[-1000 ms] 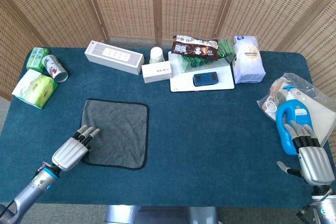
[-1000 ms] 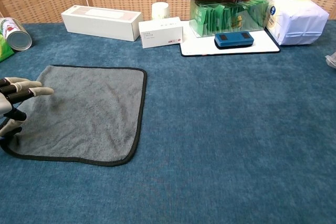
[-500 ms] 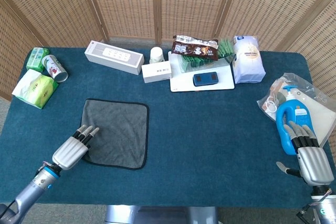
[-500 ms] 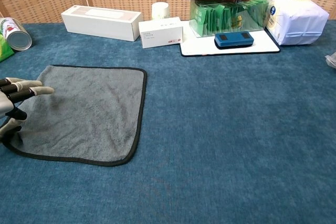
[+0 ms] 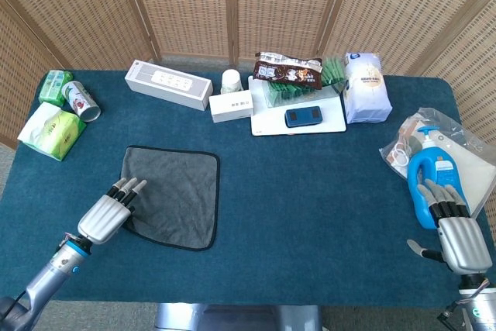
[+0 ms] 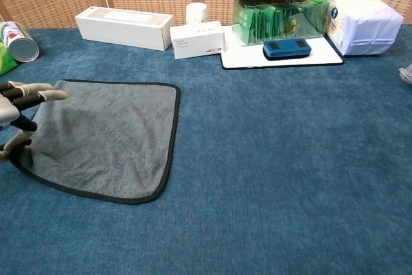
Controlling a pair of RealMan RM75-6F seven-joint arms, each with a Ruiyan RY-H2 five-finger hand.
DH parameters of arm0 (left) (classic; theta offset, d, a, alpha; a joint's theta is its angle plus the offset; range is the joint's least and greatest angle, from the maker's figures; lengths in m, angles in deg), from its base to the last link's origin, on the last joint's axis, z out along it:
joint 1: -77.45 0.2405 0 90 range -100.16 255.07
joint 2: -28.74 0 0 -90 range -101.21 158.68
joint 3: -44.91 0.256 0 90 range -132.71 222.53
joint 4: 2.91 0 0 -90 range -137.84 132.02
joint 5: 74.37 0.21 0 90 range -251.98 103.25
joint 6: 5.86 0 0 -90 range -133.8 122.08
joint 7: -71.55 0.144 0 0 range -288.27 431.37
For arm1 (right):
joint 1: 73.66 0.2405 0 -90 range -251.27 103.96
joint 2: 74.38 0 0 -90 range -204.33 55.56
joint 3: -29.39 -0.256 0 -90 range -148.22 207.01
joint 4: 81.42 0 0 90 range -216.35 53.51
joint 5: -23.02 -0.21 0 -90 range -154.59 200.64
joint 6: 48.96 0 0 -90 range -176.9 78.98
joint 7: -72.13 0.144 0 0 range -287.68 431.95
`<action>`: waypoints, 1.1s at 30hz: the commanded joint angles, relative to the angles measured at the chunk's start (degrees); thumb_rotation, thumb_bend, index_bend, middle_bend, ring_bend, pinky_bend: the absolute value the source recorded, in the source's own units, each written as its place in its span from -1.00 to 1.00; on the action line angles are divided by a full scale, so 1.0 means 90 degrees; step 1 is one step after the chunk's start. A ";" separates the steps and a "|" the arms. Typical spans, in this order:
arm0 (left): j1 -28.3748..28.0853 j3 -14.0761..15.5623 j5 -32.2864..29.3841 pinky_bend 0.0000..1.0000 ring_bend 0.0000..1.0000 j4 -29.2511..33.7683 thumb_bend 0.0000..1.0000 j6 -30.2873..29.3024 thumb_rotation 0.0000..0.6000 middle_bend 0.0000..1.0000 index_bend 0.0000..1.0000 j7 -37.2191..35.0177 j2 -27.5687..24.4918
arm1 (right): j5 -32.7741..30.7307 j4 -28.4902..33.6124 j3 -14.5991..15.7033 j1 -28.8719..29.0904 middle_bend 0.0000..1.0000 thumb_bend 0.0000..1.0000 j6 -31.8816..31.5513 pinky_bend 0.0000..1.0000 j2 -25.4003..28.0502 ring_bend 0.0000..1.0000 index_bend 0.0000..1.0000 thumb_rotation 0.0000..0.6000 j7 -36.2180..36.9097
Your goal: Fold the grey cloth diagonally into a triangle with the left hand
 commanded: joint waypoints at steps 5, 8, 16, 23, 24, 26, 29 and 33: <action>-0.0163 -0.0133 -0.0053 -0.66 -0.96 0.0256 0.23 0.0061 1.00 -0.91 0.44 -0.0003 -0.0125 | -0.0020 -0.0002 -0.0011 -0.0001 -1.00 -1.00 -0.0007 -1.00 0.0011 -1.00 -1.00 1.00 0.0033; -0.0243 -0.0179 -0.0045 -0.66 -0.96 0.0436 0.23 0.0074 1.00 -0.91 0.44 0.0012 -0.0225 | -0.0021 -0.0004 -0.0011 0.0000 -1.00 -1.00 -0.0006 -1.00 0.0014 -1.00 -1.00 1.00 0.0029; -0.0481 -0.0381 -0.0122 -0.66 -0.97 0.0870 0.22 0.0237 1.00 -0.91 0.44 0.0358 -0.0441 | 0.0005 0.0000 0.0000 0.0001 -1.00 -1.00 -0.0017 -1.00 0.0010 -1.00 -1.00 1.00 0.0018; -0.0722 -0.0586 -0.0287 -0.66 -0.97 0.1108 0.22 0.0516 1.00 -0.91 0.44 0.0652 -0.0447 | -0.0005 0.0014 -0.0001 -0.0001 -1.00 -1.00 -0.0016 -1.00 0.0025 -1.00 -1.00 1.00 0.0046; -0.0750 -0.0615 -0.0323 -0.66 -0.97 0.1144 0.22 0.0557 1.00 -0.91 0.44 0.0688 -0.0444 | -0.0004 0.0012 -0.0001 -0.0002 -1.00 -1.00 -0.0018 -1.00 0.0026 -1.00 -1.00 1.00 0.0055; -0.0790 -0.0655 -0.0378 -0.66 -0.97 0.1195 0.22 0.0615 1.00 -0.91 0.44 0.0751 -0.0443 | -0.0001 0.0010 -0.0001 -0.0002 -1.00 -1.00 -0.0020 -1.00 0.0030 -1.00 -1.00 1.00 0.0061; -0.0908 -0.0768 -0.0501 -0.66 -0.97 0.1304 0.21 0.0755 1.00 -0.91 0.44 0.0895 -0.0432 | 0.0005 0.0015 0.0001 0.0003 -1.00 -1.00 -0.0015 -1.00 0.0038 -1.00 -1.00 1.00 0.0081; -0.1032 -0.0888 -0.0617 -0.66 -0.97 0.1402 0.20 0.0874 1.00 -0.91 0.44 0.1091 -0.0409 | 0.0015 0.0017 0.0005 0.0004 -1.00 -1.00 -0.0017 -1.00 0.0050 -1.00 -1.00 1.00 0.0118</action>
